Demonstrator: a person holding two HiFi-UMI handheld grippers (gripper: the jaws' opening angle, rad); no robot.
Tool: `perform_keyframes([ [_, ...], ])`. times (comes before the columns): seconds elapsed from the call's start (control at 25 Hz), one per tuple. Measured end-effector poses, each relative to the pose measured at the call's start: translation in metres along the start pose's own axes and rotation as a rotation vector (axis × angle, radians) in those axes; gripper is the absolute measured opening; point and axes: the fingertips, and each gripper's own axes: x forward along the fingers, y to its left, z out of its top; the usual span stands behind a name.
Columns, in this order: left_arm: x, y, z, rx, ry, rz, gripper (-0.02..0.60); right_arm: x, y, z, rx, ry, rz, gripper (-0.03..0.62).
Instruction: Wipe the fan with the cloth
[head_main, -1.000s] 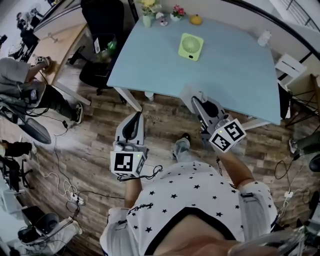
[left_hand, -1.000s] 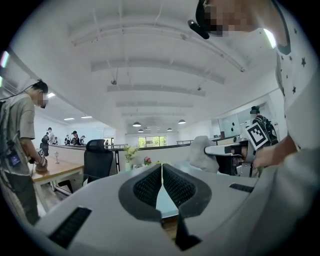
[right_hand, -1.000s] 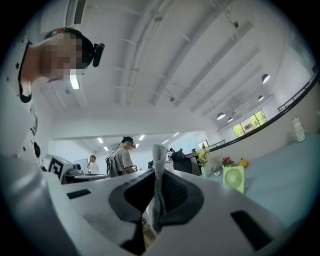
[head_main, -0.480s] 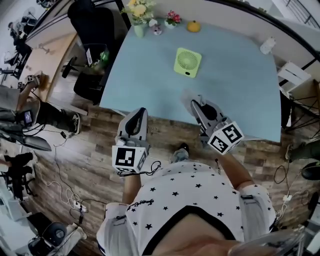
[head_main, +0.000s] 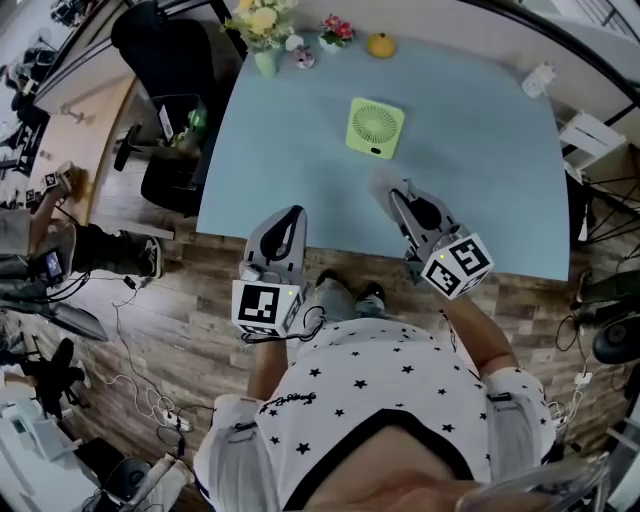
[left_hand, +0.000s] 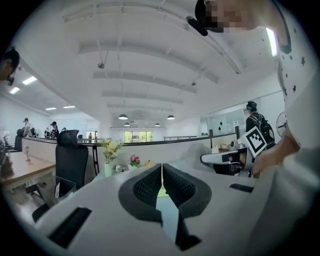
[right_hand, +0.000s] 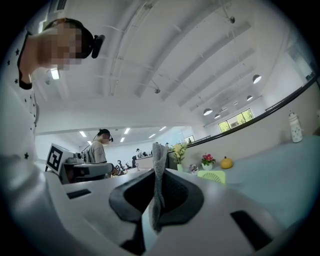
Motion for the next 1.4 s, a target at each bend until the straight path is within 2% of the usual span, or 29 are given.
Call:
perform_keyframes([
  [0.24, 0.044, 0.020, 0.012, 0.039, -0.016, -0.136, 0.032, 0.028, -0.025, -0.004, -0.022, 0.008, -0.137, 0.017],
  [0.36, 0.062, 0.039, 0.022, 0.059, -0.036, -0.176, 0.032, 0.046, -0.039, -0.009, -0.032, 0.020, -0.207, 0.017],
  [0.8, 0.106, 0.110, 0.024, 0.023, -0.076, -0.247, 0.032, 0.139, -0.082, -0.047, -0.133, 0.156, -0.324, 0.017],
  [0.96, 0.116, 0.135, 0.022, -0.023, -0.092, -0.250, 0.032, 0.162, -0.096, -0.054, -0.138, 0.194, -0.369, 0.017],
  [1.16, 0.129, 0.152, 0.020, -0.042, -0.099, -0.272, 0.032, 0.182, -0.109, -0.063, -0.150, 0.229, -0.401, 0.017],
  [1.4, 0.145, 0.155, 0.015, -0.048, -0.086, -0.312, 0.032, 0.195, -0.126, -0.083, -0.102, 0.269, -0.447, 0.017],
])
